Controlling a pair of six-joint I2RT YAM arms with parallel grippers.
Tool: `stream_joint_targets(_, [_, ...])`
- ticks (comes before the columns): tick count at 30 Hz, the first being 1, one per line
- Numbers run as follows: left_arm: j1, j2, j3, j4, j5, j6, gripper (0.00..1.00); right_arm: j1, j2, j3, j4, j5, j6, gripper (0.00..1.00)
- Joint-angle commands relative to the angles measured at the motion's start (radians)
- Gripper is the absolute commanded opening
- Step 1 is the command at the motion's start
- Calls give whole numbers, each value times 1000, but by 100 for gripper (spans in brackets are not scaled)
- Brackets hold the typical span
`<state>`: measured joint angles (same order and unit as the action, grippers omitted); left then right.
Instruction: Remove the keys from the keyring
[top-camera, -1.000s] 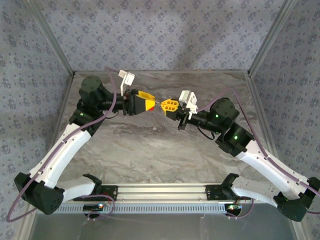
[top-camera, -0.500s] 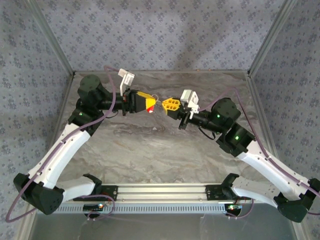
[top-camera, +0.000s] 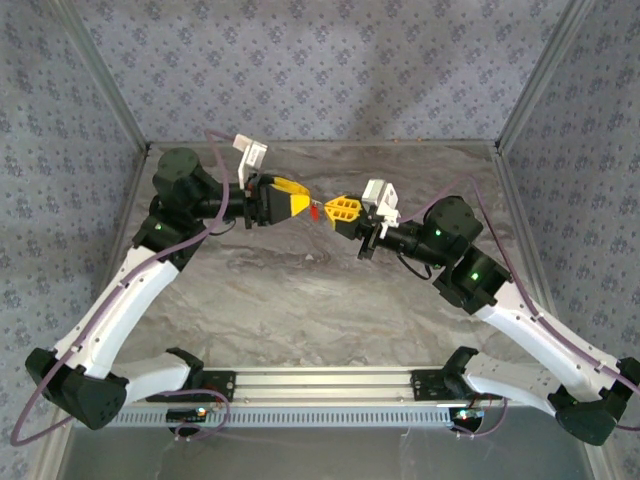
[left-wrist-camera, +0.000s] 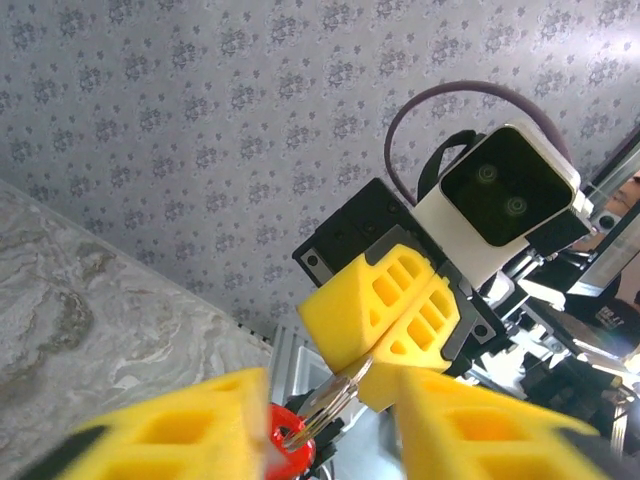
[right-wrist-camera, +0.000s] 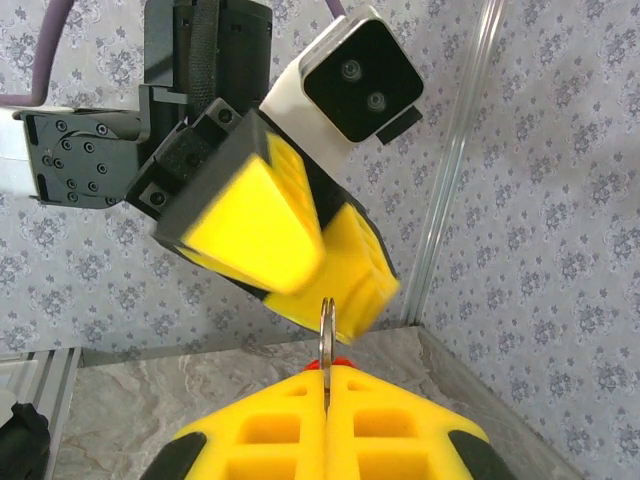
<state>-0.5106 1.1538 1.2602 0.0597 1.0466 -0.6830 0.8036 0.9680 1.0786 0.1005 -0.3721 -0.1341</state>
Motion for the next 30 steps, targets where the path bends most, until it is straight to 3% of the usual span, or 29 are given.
stream_joint_targets(1, [4,-14,16,11,5,22,18,3,-24,7,23,1,22,0])
stream_joint_targets(5, [5,-21,4,22,9,19,12,0,-28,9,29,-1,31,0])
stream_joint_targets(7, [4,-26,-3,34,10,16,3,-1,-28,8,30,-1,33,0])
stream_joint_targets(9, [4,-33,-3,41,9,16,0,-1,-28,6,32,0,36,0])
stream_joint_targets(12, [4,-40,-8,53,4,17,0,-1,-26,5,36,2,40,0])
stream_joint_targets(17, [7,-74,-28,41,-101,24,0,-2,-40,-19,58,7,34,0])
stream_joint_targets(22, [54,-103,-68,111,-174,-48,0,0,-61,-43,56,-22,21,0])
stream_joint_targets(30, [77,-97,-88,117,-205,-67,0,3,-64,-56,32,16,14,0])
